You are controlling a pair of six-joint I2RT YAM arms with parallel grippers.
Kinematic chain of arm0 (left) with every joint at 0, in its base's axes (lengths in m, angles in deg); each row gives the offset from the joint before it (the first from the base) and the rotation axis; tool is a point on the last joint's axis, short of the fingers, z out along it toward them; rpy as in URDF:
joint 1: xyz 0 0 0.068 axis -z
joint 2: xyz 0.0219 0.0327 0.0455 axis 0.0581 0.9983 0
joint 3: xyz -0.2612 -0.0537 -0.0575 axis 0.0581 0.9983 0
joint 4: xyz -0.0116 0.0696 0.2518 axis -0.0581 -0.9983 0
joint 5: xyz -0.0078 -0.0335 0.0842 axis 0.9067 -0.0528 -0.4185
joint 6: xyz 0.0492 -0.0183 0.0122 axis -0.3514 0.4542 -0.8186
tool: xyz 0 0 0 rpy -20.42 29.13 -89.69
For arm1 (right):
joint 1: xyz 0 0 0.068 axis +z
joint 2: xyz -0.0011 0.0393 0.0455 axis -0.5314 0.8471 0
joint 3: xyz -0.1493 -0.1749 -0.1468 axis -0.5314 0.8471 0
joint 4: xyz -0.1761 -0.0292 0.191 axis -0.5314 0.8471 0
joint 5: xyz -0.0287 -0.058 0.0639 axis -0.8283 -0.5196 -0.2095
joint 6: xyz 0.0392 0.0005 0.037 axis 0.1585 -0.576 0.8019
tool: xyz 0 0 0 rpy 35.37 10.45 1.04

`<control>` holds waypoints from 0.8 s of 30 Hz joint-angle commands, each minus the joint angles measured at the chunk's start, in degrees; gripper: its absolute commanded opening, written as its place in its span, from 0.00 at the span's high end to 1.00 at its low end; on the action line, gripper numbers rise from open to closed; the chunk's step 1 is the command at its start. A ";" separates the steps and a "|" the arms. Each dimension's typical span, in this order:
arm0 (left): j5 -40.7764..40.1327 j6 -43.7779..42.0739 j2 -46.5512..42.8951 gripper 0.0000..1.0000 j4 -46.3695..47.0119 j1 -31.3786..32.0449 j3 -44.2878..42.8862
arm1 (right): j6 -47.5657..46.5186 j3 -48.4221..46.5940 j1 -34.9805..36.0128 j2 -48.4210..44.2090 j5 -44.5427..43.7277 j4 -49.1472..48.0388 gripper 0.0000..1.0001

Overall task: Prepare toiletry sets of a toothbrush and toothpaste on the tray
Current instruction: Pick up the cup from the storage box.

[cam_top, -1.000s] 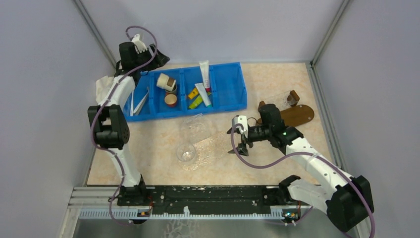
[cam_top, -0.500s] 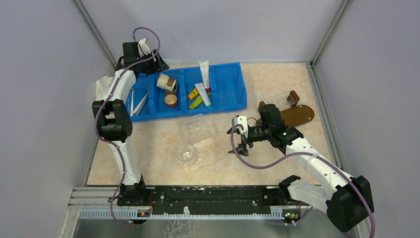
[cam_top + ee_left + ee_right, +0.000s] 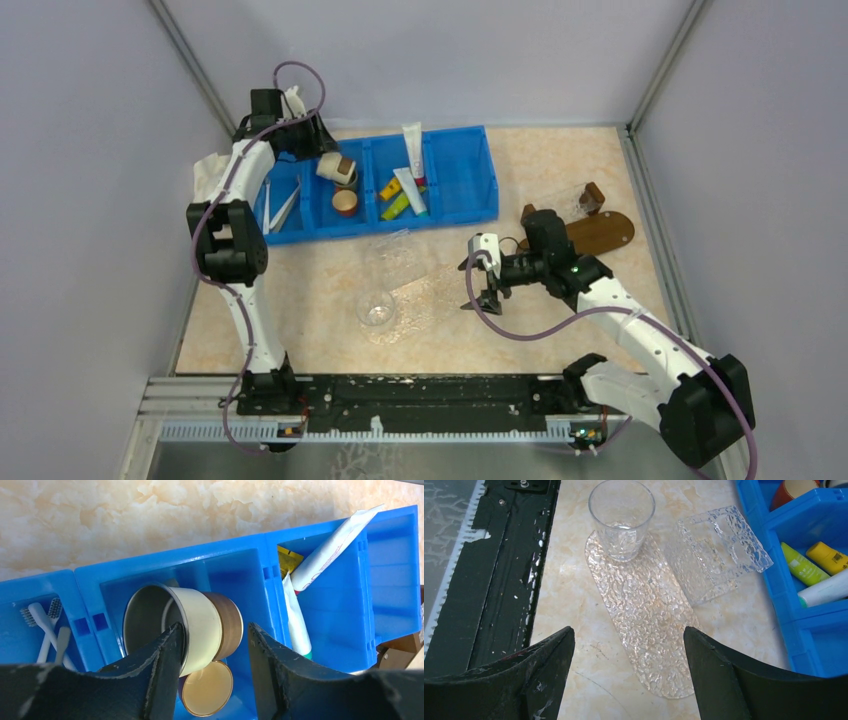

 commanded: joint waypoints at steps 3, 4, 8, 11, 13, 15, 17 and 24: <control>3.95 -0.46 0.57 0.54 -1.73 -0.45 -0.48 | -0.55 -3.17 -0.52 -1.02 1.49 -0.80 0.20; 4.09 -0.29 0.57 0.57 -1.55 -0.39 -0.13 | -0.53 -3.17 -0.52 -1.09 1.49 -0.78 0.20; 5.13 -0.09 0.91 0.62 -1.51 -0.41 0.64 | -0.56 -3.21 -0.52 -1.19 1.45 -0.65 0.20; 6.38 0.37 1.08 0.69 -1.31 -0.37 0.98 | -0.53 -3.26 -0.50 -1.32 1.52 -0.72 0.20; 7.34 0.80 0.80 0.77 -0.81 -0.40 1.30 | -0.52 -3.26 -0.48 -1.31 1.51 -0.63 0.20; 8.29 1.03 0.39 0.86 -0.35 -0.42 1.70 | -0.49 -3.26 -0.52 -1.40 1.50 -0.65 0.20; 8.99 0.90 -0.29 0.99 -0.16 -0.39 2.03 | -0.53 -3.26 -0.52 -1.46 1.51 -0.56 0.20; 8.71 1.73 -7.74 1.00 2.80 -0.41 5.21 | -0.37 -3.35 -0.52 -1.80 1.68 -0.54 0.20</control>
